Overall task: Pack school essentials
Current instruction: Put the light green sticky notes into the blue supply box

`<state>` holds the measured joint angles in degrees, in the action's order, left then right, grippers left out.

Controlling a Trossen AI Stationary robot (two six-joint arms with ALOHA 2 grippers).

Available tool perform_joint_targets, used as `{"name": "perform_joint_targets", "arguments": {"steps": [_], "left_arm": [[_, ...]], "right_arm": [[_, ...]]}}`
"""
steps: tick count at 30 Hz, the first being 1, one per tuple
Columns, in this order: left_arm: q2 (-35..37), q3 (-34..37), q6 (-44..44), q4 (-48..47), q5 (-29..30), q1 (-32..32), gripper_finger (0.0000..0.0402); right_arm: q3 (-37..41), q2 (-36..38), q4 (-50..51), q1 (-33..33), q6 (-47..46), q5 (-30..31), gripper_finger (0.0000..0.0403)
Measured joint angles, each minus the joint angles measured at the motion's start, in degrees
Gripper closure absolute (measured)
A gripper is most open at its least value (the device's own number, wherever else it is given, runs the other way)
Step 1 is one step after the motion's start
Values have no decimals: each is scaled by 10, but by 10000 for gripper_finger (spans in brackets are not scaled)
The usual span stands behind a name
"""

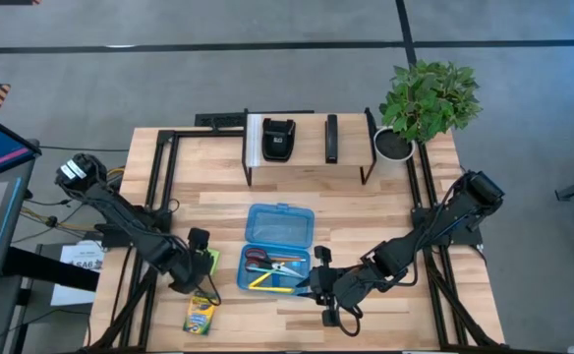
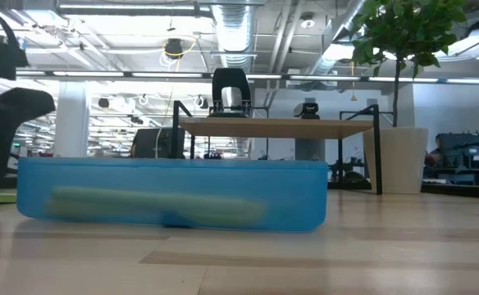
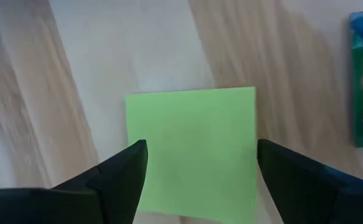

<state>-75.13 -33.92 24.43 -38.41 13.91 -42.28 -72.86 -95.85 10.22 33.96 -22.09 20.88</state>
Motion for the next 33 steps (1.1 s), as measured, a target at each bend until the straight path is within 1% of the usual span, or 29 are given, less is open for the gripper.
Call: {"name": "perform_joint_targets", "arguments": {"steps": [6,10,13,17,20,24,33], "left_arm": [[0,19,-9,16,-27,20,114],[3,42,-15,53,-51,33,114],[3,50,-16,58,-59,40,115],[3,51,-30,62,-60,42,131],[3,51,-42,65,-61,42,159],[2,51,-43,69,-60,41,210],[0,53,-43,90,-38,42,355]], "right_arm": [[0,0,0,0,0,0,294],[0,0,0,0,0,0,294],[0,0,0,0,0,0,294],[0,0,0,0,0,0,294],[0,0,0,0,0,0,294],[0,0,0,0,0,0,294],[0,0,0,0,0,0,294]]}}
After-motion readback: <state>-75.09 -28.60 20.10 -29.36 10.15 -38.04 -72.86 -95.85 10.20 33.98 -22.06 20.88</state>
